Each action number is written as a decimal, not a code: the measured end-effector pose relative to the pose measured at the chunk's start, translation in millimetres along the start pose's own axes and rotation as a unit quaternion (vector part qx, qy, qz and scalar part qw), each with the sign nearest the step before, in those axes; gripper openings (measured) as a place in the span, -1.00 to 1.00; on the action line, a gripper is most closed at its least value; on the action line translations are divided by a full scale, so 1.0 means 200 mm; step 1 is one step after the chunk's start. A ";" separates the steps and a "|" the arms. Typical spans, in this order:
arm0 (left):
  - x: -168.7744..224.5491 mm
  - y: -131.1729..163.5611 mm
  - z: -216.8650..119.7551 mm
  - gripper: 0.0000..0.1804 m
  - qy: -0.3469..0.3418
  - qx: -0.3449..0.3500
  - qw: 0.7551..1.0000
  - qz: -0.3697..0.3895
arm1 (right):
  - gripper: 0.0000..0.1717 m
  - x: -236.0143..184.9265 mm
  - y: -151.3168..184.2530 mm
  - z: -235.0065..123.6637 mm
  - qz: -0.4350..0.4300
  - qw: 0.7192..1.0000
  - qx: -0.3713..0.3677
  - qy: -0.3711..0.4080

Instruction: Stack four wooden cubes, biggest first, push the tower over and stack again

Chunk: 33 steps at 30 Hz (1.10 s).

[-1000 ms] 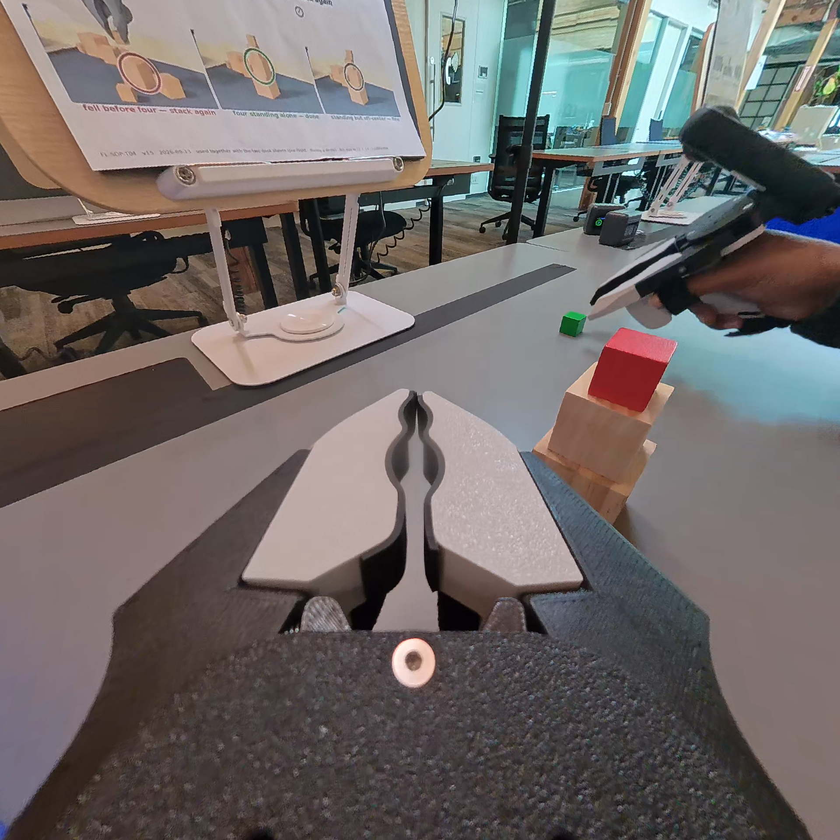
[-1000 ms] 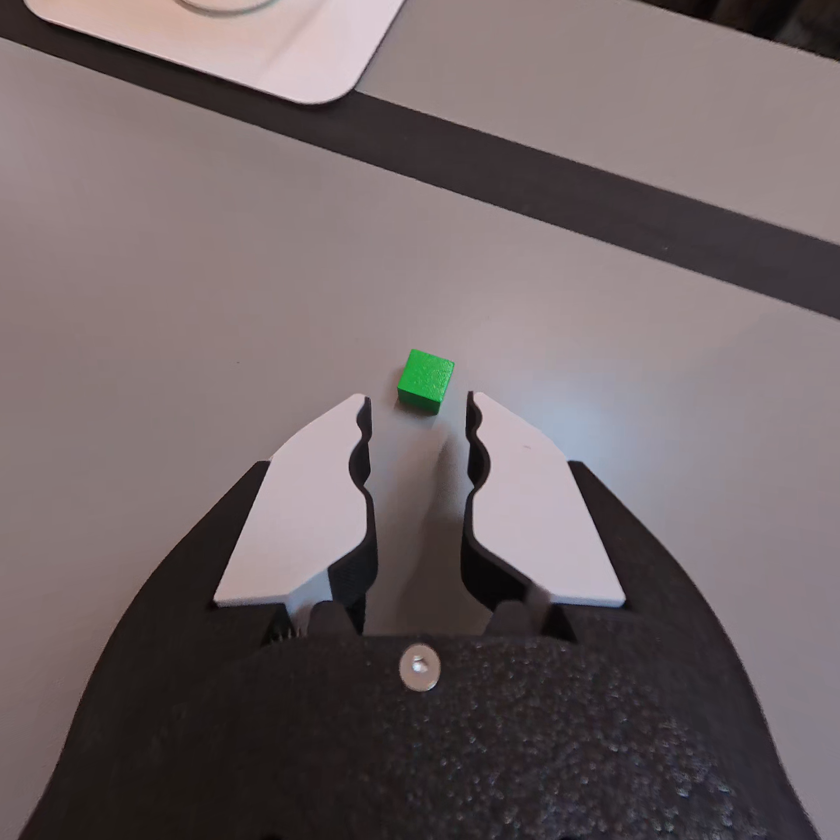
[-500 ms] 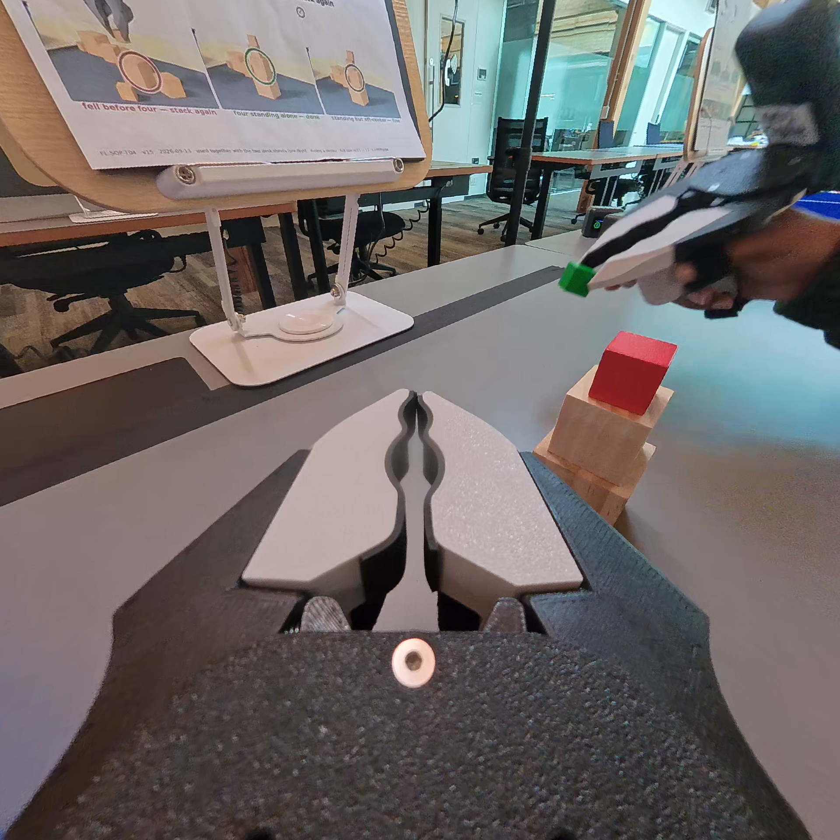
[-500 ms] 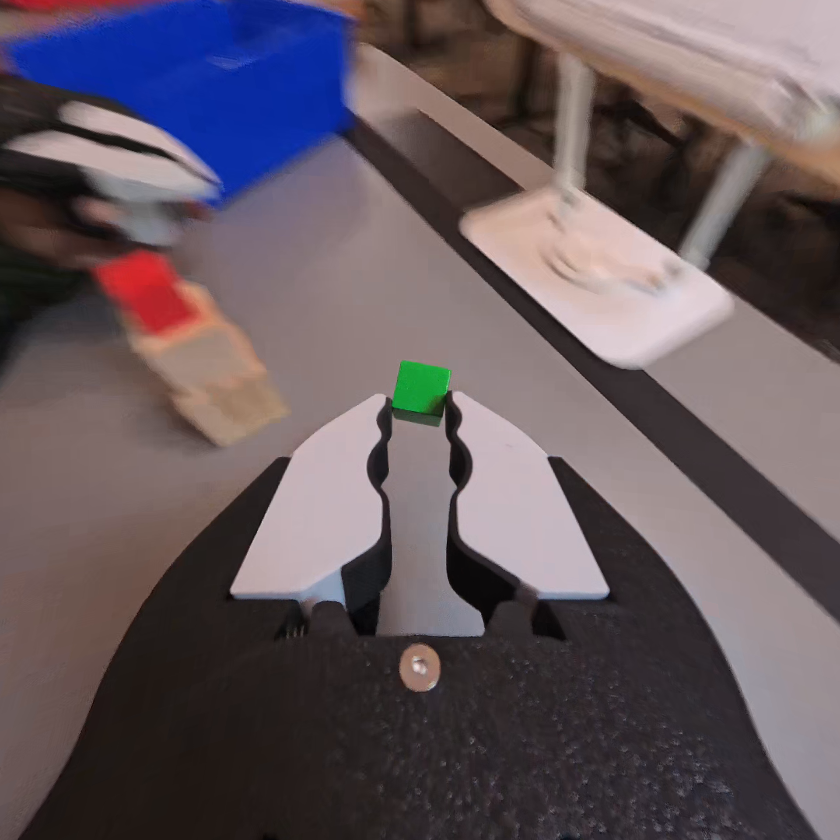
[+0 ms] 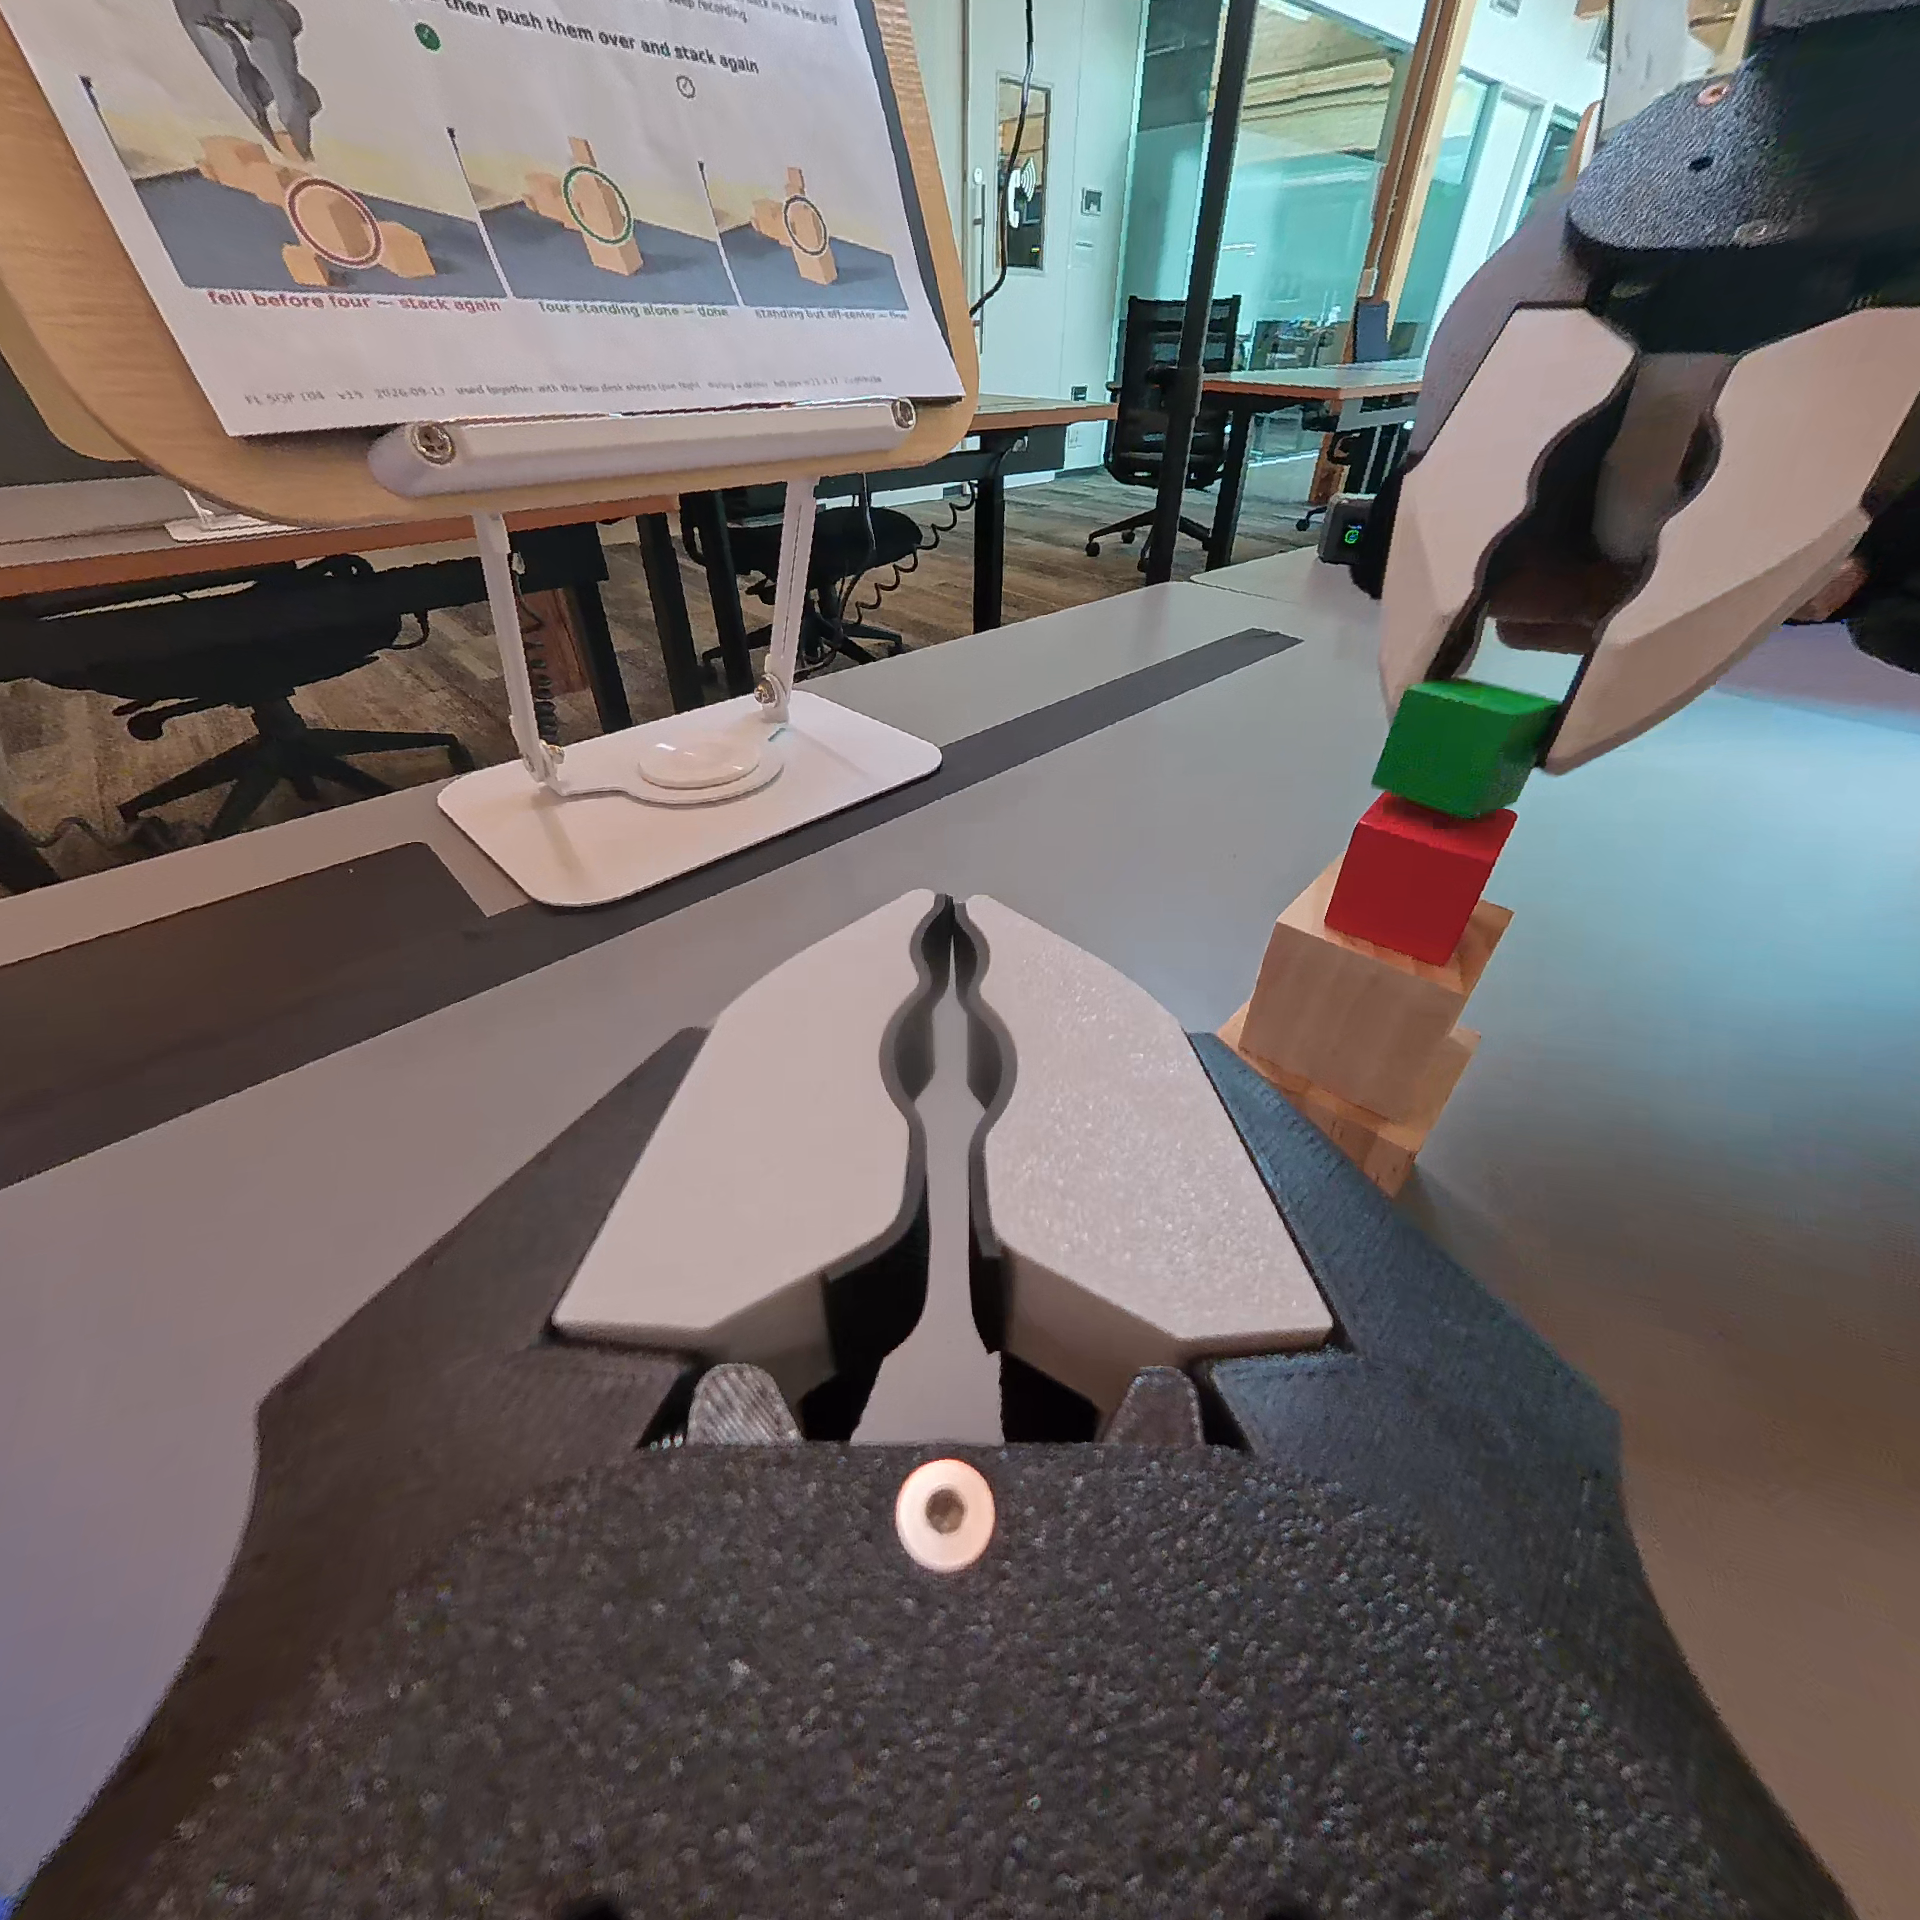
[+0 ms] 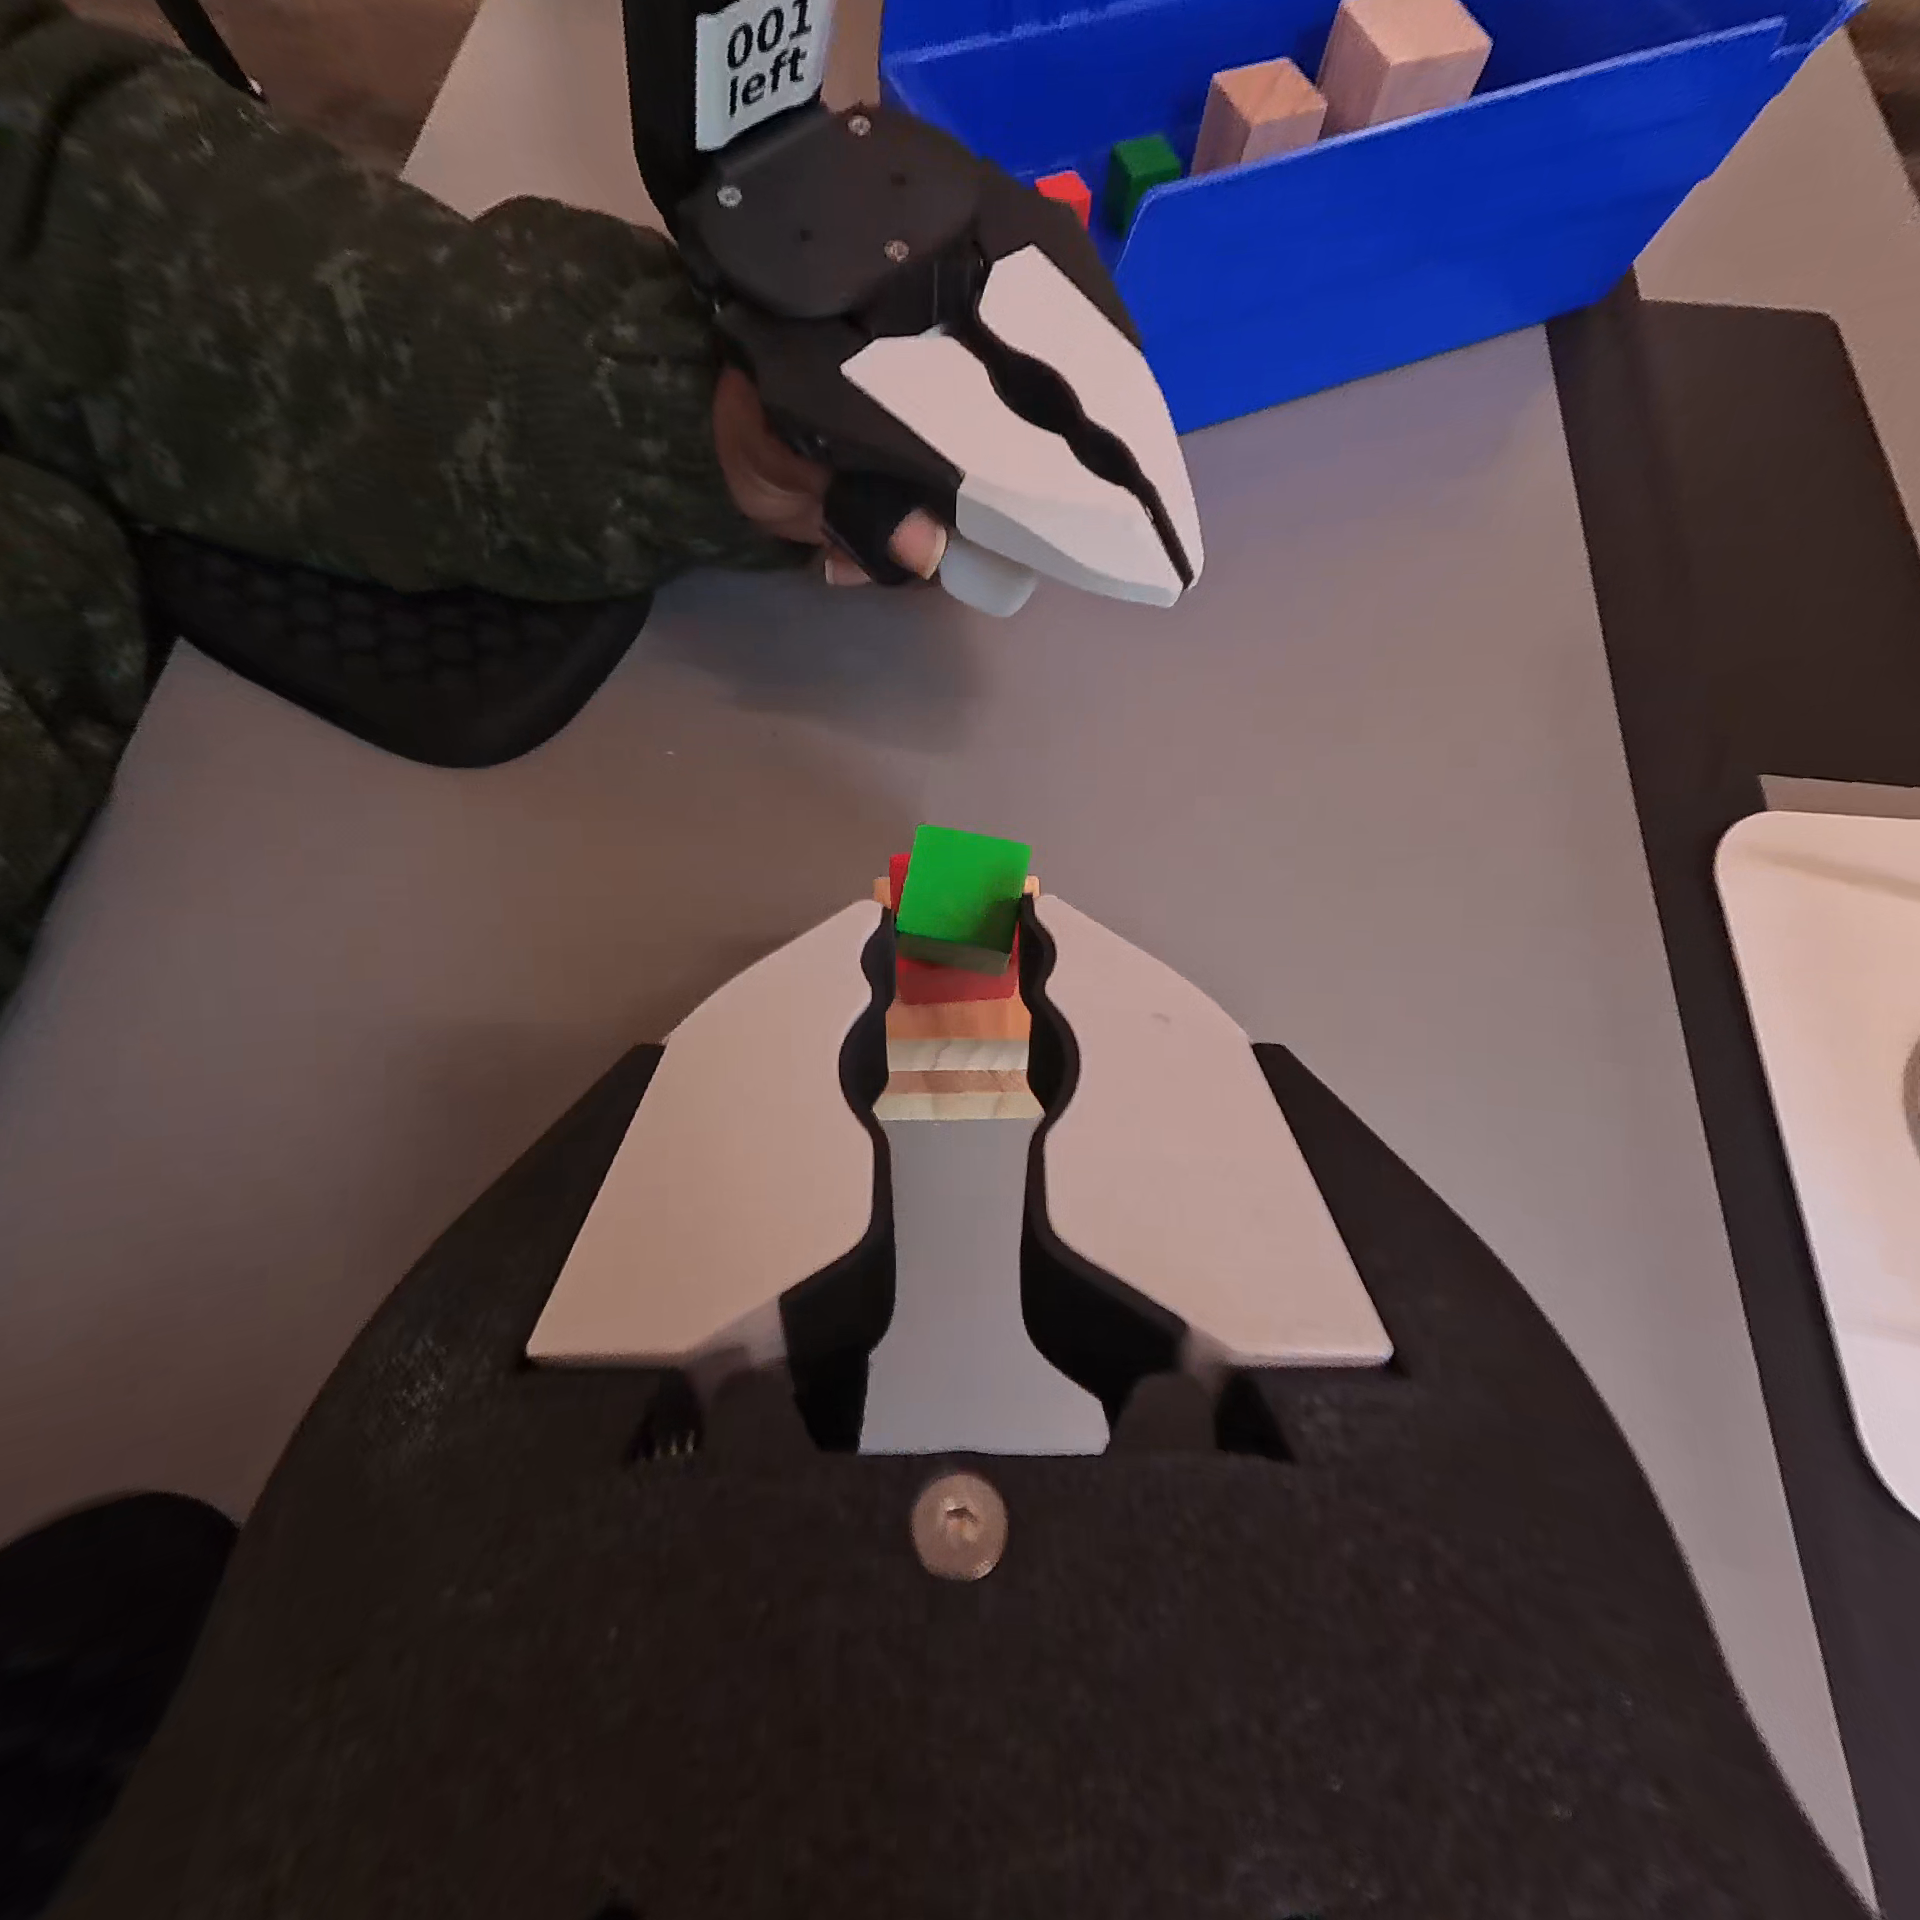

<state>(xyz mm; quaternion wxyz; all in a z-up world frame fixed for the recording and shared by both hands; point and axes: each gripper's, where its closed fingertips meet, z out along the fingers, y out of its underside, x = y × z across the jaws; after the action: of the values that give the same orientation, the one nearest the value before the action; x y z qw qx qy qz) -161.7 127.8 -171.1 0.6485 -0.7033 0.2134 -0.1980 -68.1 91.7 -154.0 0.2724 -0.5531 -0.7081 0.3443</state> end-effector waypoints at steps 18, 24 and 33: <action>0.00 0.00 0.00 -1.00 0.001 -0.001 1.000 -0.001 | -0.73 -0.01 0.00 0.02 -0.042 0.997 -0.057 -0.027; 0.00 0.00 0.00 -1.00 0.002 -0.001 1.000 -0.001 | -0.74 0.00 0.01 0.02 -0.054 0.995 -0.071 -0.040; 0.00 0.00 0.00 -1.00 0.003 -0.001 1.000 -0.001 | -0.63 0.00 0.01 0.02 -0.048 0.997 -0.060 -0.027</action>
<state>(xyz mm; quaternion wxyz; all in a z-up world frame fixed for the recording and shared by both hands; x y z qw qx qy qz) -160.6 128.2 -171.6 0.6469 -0.7036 0.2149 -0.2004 -71.2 91.7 -157.9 0.2355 -0.5241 -0.7606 0.3024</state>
